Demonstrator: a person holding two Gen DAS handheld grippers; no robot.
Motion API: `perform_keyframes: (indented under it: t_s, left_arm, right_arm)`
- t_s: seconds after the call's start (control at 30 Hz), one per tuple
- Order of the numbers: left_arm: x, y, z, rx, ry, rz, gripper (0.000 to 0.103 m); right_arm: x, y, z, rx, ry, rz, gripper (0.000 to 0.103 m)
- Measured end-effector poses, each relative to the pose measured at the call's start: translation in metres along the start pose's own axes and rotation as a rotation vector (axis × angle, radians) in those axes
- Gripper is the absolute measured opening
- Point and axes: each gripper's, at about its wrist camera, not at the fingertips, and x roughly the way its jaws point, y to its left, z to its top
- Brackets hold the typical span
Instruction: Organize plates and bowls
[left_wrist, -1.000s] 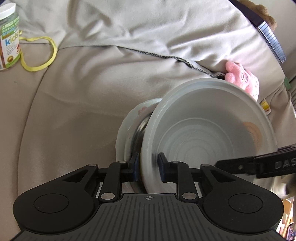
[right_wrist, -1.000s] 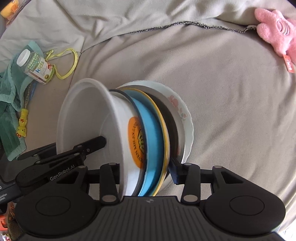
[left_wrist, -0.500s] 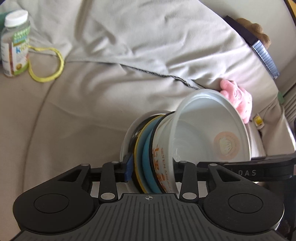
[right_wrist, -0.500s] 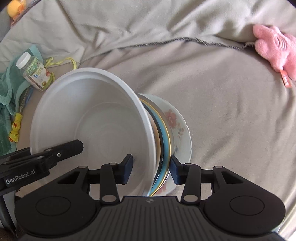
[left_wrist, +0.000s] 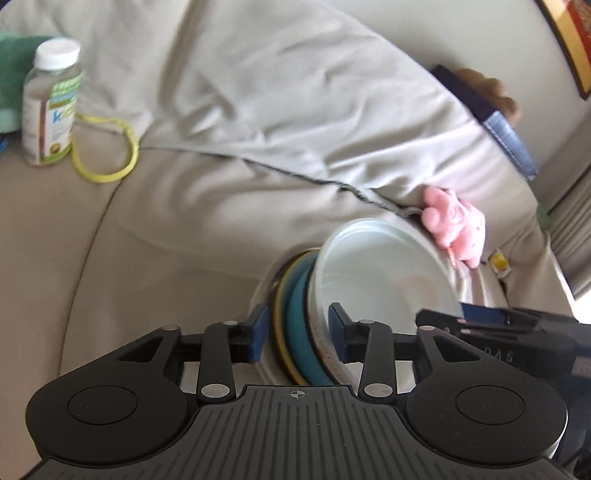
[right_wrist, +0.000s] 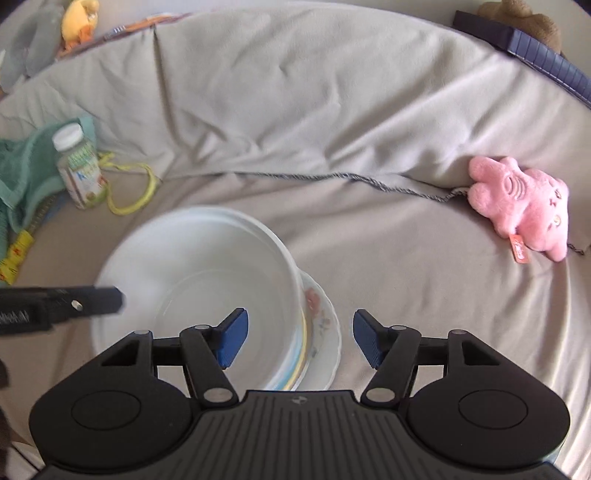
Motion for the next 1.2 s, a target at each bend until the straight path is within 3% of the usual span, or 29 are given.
perform_keyframes:
  t_s: [0.07, 0.2, 0.3, 0.47, 0.63, 0.73, 0.83, 1.0, 1.2]
  left_arm:
    - [0.003, 0.007, 0.0, -0.031, 0.015, -0.019, 0.045]
    - [0.021, 0.01, 0.001, -0.047, 0.078, -0.048, 0.045]
    - [0.024, 0.004, -0.002, -0.019, 0.076, -0.012, 0.046]
    - [0.027, 0.001, -0.002, -0.015, 0.077, 0.005, 0.047]
    - [0.032, 0.007, -0.004, -0.062, 0.091, 0.023, 0.052]
    - [0.037, 0.001, -0.005, -0.038, 0.116, 0.021, 0.05]
    - [0.044, -0.004, -0.006, -0.012, 0.139, 0.026, 0.058]
    - [0.05, -0.016, -0.008, 0.033, 0.137, -0.005, 0.082]
    - [0.057, -0.028, -0.01, 0.073, 0.129, -0.03, 0.084]
  right_arm:
    - [0.01, 0.0, -0.008, -0.005, 0.029, -0.012, 0.064]
    - [0.022, -0.007, -0.015, 0.085, 0.101, 0.103, 0.066]
    - [0.037, -0.014, -0.022, 0.195, 0.196, 0.208, 0.067]
    - [0.052, -0.016, -0.031, 0.28, 0.268, 0.296, 0.067]
    - [0.049, -0.018, -0.032, 0.292, 0.26, 0.33, 0.067]
    - [0.048, -0.018, -0.033, 0.279, 0.246, 0.328, 0.067]
    - [0.048, -0.016, -0.033, 0.261, 0.237, 0.324, 0.067]
    - [0.048, -0.023, -0.031, 0.274, 0.238, 0.345, 0.067]
    - [0.047, -0.032, -0.032, 0.289, 0.213, 0.308, 0.066]
